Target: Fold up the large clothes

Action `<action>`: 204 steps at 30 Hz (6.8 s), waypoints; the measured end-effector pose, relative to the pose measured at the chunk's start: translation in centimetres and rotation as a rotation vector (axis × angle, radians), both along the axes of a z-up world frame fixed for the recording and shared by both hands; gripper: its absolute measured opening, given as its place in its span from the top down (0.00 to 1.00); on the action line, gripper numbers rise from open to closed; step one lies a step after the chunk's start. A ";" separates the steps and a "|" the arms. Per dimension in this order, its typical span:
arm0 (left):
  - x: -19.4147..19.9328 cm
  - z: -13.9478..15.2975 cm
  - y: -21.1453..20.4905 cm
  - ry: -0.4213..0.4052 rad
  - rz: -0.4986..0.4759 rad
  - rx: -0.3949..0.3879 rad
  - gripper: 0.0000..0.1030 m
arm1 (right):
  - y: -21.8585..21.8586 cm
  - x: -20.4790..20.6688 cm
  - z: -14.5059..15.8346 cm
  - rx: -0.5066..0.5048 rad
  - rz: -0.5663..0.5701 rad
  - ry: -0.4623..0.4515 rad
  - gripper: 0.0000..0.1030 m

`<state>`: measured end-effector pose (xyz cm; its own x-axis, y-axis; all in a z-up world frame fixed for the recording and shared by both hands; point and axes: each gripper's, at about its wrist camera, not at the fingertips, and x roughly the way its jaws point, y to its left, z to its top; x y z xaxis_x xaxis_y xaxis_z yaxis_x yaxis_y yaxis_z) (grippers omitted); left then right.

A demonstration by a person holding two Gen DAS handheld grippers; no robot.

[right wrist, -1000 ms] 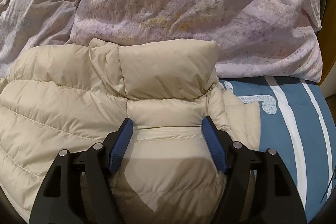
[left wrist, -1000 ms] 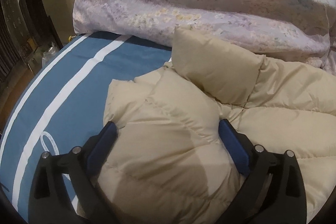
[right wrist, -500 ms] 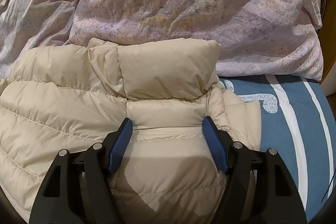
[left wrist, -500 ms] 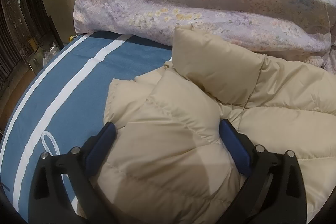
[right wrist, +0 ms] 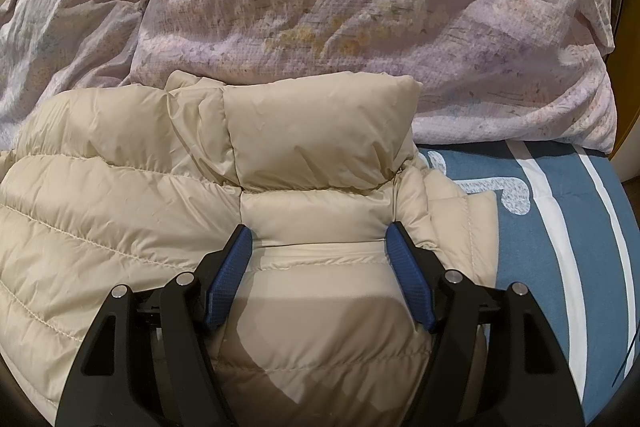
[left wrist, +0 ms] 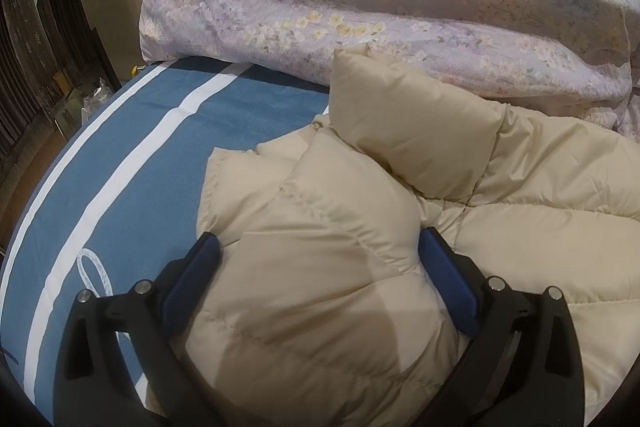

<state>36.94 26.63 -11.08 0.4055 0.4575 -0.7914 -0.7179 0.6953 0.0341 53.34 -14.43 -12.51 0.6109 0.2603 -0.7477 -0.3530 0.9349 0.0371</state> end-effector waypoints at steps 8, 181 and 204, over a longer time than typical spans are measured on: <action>-0.4 1.1 -0.8 0.031 0.005 0.013 0.07 | -0.6 -0.3 0.9 -0.005 0.002 0.038 0.30; -9.7 11.9 -27.8 -0.276 -0.721 -0.793 0.85 | -1.1 -23.9 0.3 0.305 0.080 0.300 0.54; -5.6 7.7 -34.1 -0.069 -0.765 -0.776 0.78 | -9.4 -25.3 2.7 0.331 0.017 0.244 0.55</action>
